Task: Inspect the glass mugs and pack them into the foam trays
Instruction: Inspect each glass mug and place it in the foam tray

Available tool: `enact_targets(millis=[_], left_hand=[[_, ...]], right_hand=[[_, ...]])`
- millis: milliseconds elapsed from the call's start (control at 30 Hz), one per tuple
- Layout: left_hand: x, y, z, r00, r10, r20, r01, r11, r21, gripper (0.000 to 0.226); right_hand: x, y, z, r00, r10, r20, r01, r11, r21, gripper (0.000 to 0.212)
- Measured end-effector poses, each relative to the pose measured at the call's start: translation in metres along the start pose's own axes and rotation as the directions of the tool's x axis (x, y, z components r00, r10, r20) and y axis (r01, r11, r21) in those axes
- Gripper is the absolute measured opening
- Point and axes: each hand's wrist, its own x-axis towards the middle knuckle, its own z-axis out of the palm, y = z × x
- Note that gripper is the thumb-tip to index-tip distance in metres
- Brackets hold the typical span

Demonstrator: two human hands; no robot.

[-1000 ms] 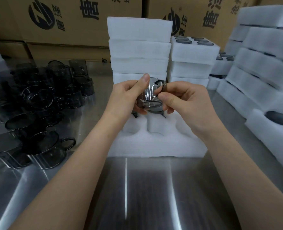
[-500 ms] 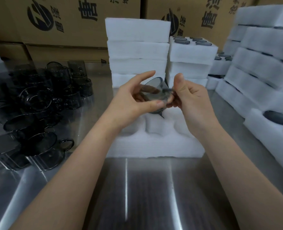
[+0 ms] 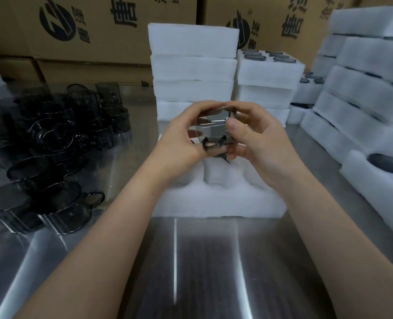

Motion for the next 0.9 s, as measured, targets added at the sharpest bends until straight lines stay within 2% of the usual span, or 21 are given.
enact_targets(millis=[167, 233, 367, 433, 533, 633, 733, 900], left_hand=[[0.002, -0.007, 0.004, 0.998, 0.017, 0.065, -0.022, 0.996, 0.086, 0.064], [0.002, -0.008, 0.004, 0.996, 0.013, 0.091, -0.023, 0.994, 0.104, 0.066], [0.002, -0.006, 0.005, 0.995, -0.015, 0.103, 0.01, 0.999, 0.051, 0.068], [0.002, -0.004, 0.005, 0.995, -0.027, 0.094, 0.031, 0.999, -0.041, 0.064], [0.002, 0.0, 0.005, 0.998, -0.04, 0.056, 0.046, 0.993, -0.111, 0.056], [0.002, 0.002, 0.004, 0.999, -0.043, 0.002, 0.043, 0.991, -0.123, 0.051], [0.002, 0.003, 0.005, 0.998, -0.061, -0.011, 0.059, 0.992, -0.11, 0.048], [0.001, -0.002, 0.006, 0.998, -0.059, 0.009, 0.059, 0.998, 0.028, 0.056]], right_hand=[[0.0, 0.002, 0.004, 0.988, -0.034, -0.148, 0.023, 0.997, -0.074, 0.024], [0.0, 0.002, 0.004, 0.981, -0.031, -0.19, 0.015, 0.996, -0.084, 0.023], [0.002, -0.001, 0.003, 0.965, 0.074, -0.251, -0.062, 0.997, 0.056, 0.028], [0.003, -0.002, 0.002, 0.972, 0.126, -0.198, -0.089, 0.978, 0.187, 0.023], [0.003, -0.004, 0.0, 0.987, 0.161, -0.03, -0.141, 0.927, 0.349, 0.016], [0.003, -0.003, -0.003, 0.983, 0.148, 0.107, -0.18, 0.879, 0.442, 0.032], [0.003, -0.002, -0.003, 0.984, 0.132, 0.122, -0.17, 0.905, 0.39, 0.041], [0.004, 0.004, 0.002, 0.991, 0.124, -0.053, -0.114, 0.981, 0.157, 0.039]])
